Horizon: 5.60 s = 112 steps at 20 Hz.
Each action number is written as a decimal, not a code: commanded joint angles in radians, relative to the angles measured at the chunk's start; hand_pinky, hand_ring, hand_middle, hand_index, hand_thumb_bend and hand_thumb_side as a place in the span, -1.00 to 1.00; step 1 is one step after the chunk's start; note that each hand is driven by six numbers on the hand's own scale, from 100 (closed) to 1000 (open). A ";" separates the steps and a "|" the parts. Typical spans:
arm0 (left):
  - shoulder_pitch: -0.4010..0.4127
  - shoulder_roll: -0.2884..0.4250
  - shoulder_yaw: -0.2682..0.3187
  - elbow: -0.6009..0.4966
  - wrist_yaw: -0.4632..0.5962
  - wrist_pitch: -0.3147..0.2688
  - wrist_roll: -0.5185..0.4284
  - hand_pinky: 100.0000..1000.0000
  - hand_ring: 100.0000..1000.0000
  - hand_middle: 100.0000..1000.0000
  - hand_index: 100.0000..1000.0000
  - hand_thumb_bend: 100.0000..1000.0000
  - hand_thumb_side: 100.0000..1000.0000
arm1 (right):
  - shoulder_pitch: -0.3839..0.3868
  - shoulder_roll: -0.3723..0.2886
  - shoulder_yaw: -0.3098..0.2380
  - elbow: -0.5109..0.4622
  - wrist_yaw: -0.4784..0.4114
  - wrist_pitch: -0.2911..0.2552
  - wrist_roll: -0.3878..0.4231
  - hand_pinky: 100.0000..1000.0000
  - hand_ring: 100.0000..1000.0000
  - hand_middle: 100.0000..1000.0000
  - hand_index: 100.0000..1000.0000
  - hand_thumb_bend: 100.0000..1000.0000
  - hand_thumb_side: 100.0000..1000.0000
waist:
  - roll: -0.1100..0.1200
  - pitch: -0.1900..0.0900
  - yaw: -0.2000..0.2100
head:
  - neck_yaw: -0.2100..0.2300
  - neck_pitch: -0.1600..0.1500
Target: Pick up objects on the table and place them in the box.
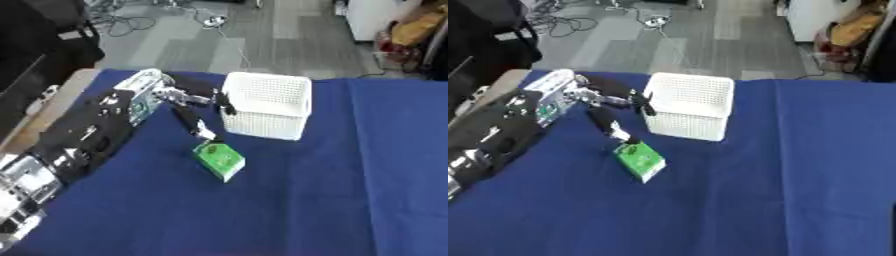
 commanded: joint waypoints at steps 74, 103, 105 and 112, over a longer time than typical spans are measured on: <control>0.071 0.014 0.045 0.053 -0.837 -0.288 0.671 -1.00 -1.00 -0.79 -0.40 -0.93 0.83 | -0.022 -0.001 -0.004 -0.015 -0.004 0.000 0.003 -0.68 -0.58 -0.51 -0.05 -1.00 1.00 | -0.007 -0.004 -0.001 | -0.019 -0.013; -0.095 0.147 0.160 -0.165 -0.371 -0.271 0.334 -1.00 -1.00 -1.00 -0.50 -0.93 0.83 | -0.014 -0.005 0.000 -0.015 -0.011 0.008 0.011 -0.68 -0.58 -0.51 -0.05 -1.00 1.00 | 0.005 -0.015 -0.001 | -0.048 -0.004; -0.110 0.137 0.164 -0.157 -0.378 -0.267 0.329 -1.00 -1.00 -1.00 -0.50 -0.93 0.83 | -0.015 -0.003 0.000 -0.015 -0.013 0.009 0.012 -0.68 -0.58 -0.51 -0.05 -1.00 1.00 | 0.006 -0.014 -0.003 | -0.054 -0.017; -0.155 0.068 0.178 -0.075 -0.465 -0.270 0.342 -1.00 -1.00 -0.97 -0.50 -0.93 0.83 | -0.019 0.008 0.002 -0.015 -0.017 0.016 0.016 -0.68 -0.59 -0.51 -0.05 -1.00 1.00 | 0.004 -0.012 -0.016 | -0.064 -0.064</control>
